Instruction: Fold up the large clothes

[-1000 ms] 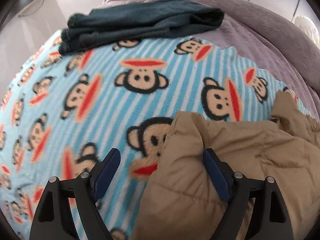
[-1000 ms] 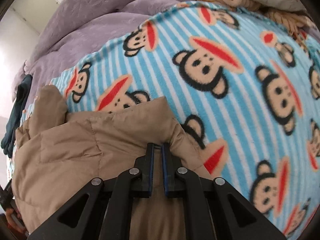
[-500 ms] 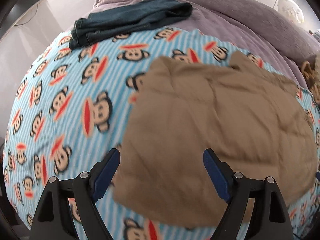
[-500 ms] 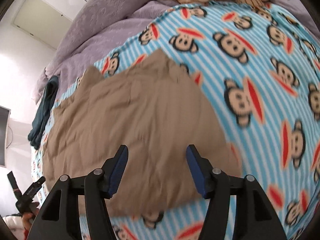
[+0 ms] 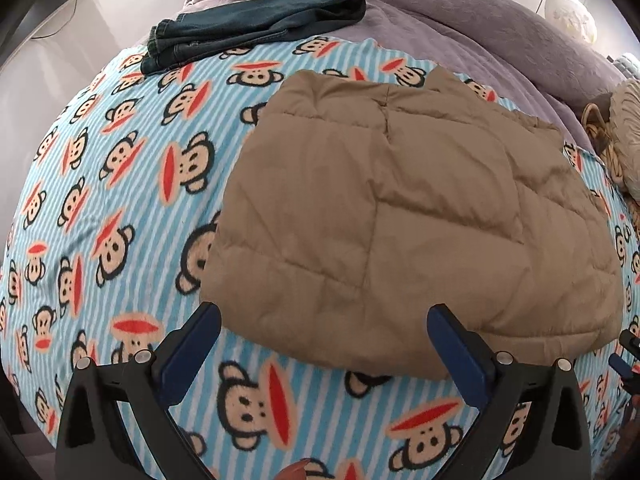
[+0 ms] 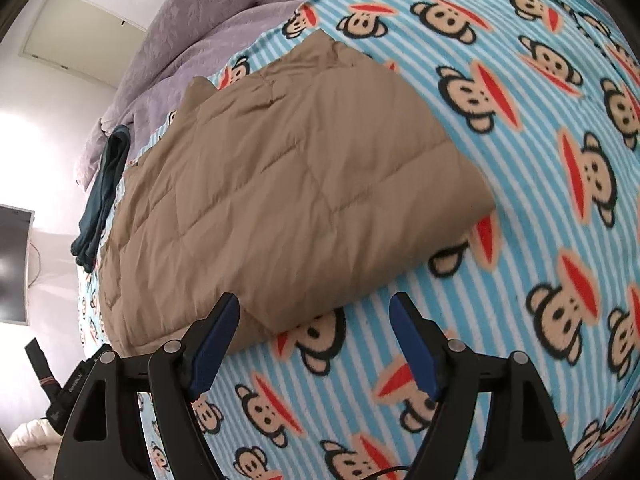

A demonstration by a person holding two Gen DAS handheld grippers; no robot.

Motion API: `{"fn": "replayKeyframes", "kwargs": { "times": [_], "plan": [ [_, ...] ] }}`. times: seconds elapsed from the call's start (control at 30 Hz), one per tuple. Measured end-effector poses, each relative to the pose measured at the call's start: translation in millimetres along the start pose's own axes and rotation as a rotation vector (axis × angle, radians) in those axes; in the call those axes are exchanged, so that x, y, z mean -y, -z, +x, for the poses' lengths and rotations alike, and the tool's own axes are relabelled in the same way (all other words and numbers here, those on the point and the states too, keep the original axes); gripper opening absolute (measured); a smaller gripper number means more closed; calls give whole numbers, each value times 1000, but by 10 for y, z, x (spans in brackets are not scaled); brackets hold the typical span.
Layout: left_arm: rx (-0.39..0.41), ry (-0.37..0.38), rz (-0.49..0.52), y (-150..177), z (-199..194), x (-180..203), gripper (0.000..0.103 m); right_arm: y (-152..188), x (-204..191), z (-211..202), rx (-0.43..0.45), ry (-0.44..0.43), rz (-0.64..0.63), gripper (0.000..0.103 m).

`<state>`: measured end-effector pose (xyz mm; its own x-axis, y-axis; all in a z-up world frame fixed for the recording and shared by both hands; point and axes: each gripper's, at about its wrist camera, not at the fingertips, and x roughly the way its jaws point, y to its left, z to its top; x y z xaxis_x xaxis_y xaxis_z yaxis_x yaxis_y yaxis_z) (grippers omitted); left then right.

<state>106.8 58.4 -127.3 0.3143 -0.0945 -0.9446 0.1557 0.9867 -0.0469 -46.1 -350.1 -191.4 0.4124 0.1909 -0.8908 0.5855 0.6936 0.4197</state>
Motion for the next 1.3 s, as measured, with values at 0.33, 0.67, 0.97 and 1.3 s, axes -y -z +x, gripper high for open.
{"fn": "replayKeyframes", "kwargs": {
  "times": [0.33, 0.67, 0.97, 1.3],
  "plan": [
    [-26, 19, -13, 67, 61, 27, 103, 149, 49, 146, -34, -114, 90, 97],
    [-75, 206, -204, 210, 207, -341, 103, 117, 122, 299, -42, -217, 214, 97],
    [-129, 479, -435, 467, 562, -667, 103, 133, 307, 493, -68, -373, 361, 97],
    [-66, 534, -453, 226, 820, -422, 103, 57, 314, 887, -72, -448, 387, 97]
  ]
}}
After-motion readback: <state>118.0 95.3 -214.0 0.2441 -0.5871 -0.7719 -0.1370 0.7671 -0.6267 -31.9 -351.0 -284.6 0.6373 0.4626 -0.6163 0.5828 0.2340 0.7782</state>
